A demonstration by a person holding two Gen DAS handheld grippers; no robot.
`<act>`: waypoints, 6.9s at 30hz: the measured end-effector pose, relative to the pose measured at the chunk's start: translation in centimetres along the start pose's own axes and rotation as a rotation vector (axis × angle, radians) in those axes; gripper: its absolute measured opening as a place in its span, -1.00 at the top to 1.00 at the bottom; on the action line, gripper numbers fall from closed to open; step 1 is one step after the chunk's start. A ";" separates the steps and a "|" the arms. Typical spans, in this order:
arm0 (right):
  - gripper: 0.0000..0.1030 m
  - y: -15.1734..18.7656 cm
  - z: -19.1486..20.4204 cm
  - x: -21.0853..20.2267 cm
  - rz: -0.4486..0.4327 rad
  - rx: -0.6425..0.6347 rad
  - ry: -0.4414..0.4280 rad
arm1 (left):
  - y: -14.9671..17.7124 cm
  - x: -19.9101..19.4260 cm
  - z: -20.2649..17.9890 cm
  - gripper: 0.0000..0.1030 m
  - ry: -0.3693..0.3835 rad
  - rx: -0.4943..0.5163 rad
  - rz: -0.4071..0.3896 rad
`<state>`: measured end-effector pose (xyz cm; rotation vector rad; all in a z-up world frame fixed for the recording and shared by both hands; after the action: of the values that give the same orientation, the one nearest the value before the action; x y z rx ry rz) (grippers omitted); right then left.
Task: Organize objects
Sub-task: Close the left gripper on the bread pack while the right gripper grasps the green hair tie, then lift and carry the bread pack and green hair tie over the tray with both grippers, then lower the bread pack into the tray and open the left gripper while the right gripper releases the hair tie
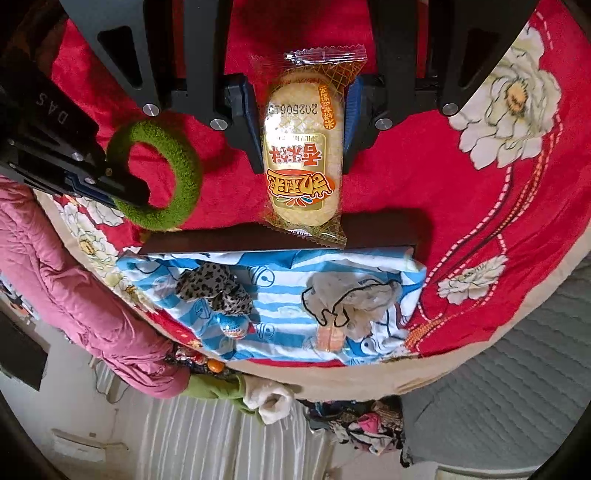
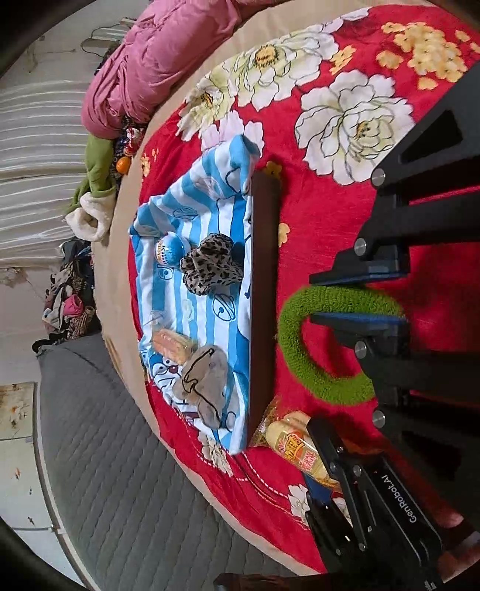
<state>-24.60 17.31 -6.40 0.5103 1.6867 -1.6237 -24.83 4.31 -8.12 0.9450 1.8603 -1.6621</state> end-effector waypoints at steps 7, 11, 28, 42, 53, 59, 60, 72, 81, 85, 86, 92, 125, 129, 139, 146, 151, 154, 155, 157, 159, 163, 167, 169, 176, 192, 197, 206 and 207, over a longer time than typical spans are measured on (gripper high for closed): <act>0.74 1.2 0.9 -1.6 -0.001 0.001 -0.015 | 0.6 -2.4 -0.2 0.25 -0.027 0.018 -0.017; 0.74 1.2 1.2 -3.1 -0.027 0.001 -0.017 | 0.6 -4.5 -0.6 0.25 -0.031 0.023 -0.046; 0.74 -2.3 2.5 -13.1 -0.215 -0.027 0.001 | -1.4 -13.5 -2.2 0.25 -0.048 0.045 -0.179; 0.74 -6.2 3.7 -20.9 -0.360 -0.083 0.038 | -3.9 -20.3 -3.2 0.25 -0.085 0.068 -0.285; 0.74 -9.6 3.8 -23.0 -0.414 -0.122 0.080 | -8.0 -21.9 -4.7 0.24 -0.077 0.090 -0.328; 0.74 -11.4 3.0 -22.2 -0.422 -0.119 0.091 | -10.3 -20.5 -5.0 0.24 -0.078 0.094 -0.327; 0.74 -11.6 2.8 -22.1 -0.422 -0.118 0.091 | -10.6 -20.2 -5.0 0.24 -0.078 0.094 -0.326; 0.74 -14.7 0.1 -19.3 -0.419 -0.099 0.107 | -14.8 -16.6 -6.3 0.24 -0.068 0.094 -0.313; 0.74 -16.6 -1.1 -16.2 -0.410 -0.091 0.103 | -17.0 -12.9 -6.8 0.24 -0.067 0.107 -0.296; 0.74 -16.8 -1.7 -14.2 -0.398 -0.082 0.093 | -17.4 -11.1 -6.6 0.24 -0.070 0.113 -0.286; 0.74 -16.8 -1.8 -13.7 -0.395 -0.079 0.094 | -17.5 -10.5 -6.5 0.24 -0.072 0.110 -0.283; 0.74 -17.0 -2.6 -11.3 -0.375 -0.069 0.090 | -18.0 -8.0 -6.0 0.24 -0.070 0.100 -0.266; 0.74 -17.3 -5.5 0.6 -0.262 -0.044 0.092 | -18.0 5.8 -4.9 0.24 -0.092 0.101 -0.139; 0.74 -16.7 -6.0 2.8 -0.233 -0.040 0.098 | -17.5 7.7 -4.5 0.24 -0.091 0.091 -0.115; 0.74 -15.1 -7.7 8.1 -0.142 -0.028 0.111 | -16.6 11.5 -4.1 0.24 -0.092 0.083 -0.074; 0.74 -14.3 -8.1 10.5 -0.093 -0.032 0.123 | -16.0 13.4 -3.9 0.24 -0.086 0.070 -0.051; 0.74 -13.5 -8.2 12.0 -0.057 -0.039 0.135 | -15.5 14.6 -4.0 0.24 -0.080 0.069 -0.024; 0.74 -13.3 -8.2 12.5 -0.045 -0.037 0.138 | -15.2 15.0 -4.2 0.24 -0.079 0.071 -0.019; 0.74 -13.2 -8.2 12.7 -0.038 -0.037 0.138 | -15.1 15.2 -4.2 0.24 -0.080 0.072 -0.016; 0.74 -12.9 -8.2 13.3 -0.024 -0.039 0.141 | -15.1 15.5 -4.3 0.24 -0.075 0.066 -0.011; 0.74 -12.7 -8.3 13.7 -0.013 -0.040 0.145 | -15.0 15.7 -4.3 0.24 -0.075 0.071 -0.007; 0.74 -12.3 -8.5 14.2 0.000 -0.037 0.154 | -14.6 16.5 -4.4 0.24 -0.070 0.071 0.017; 0.72 -12.1 -8.6 14.4 0.006 -0.037 0.157 | -14.2 17.0 -4.4 0.24 -0.067 0.068 0.029; 0.72 -12.0 -8.7 14.5 0.007 -0.035 0.158 | -14.0 17.2 -4.4 0.24 -0.060 0.060 0.036; 0.72 -11.7 -8.8 14.6 0.009 -0.030 0.160 | -13.7 17.4 -4.3 0.24 -0.061 0.056 0.039; 0.72 -11.8 -8.7 14.4 0.004 -0.026 0.166 | -13.7 16.7 -4.6 -0.20 -0.063 0.048 0.028; 0.69 -11.7 -8.6 14.2 0.009 -0.023 0.163 | -13.7 16.3 -4.6 -0.29 -0.060 0.040 0.030; 0.32 -11.9 -8.7 13.6 -0.001 -0.012 0.168 | -13.3 16.1 -3.7 -0.40 -0.058 0.012 0.045; 0.26 -11.9 -8.7 13.5 -0.001 -0.011 0.170 | -13.3 16.1 -3.6 -0.41 -0.059 0.010 0.044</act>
<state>-44.05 21.60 -8.63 0.6582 1.8189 -1.6088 -44.92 10.35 -10.64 0.9247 1.7818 -1.6570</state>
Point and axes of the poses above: each gripper's, at about its wrist camera, not at the fingertips, and x roughly the way its jaws point, z to its left, y to its underside, the point moved 6 cm from there along x, roughly the way its jaws point, and after that the axes turned 3 degrees about -x, right-handed, at the moved point
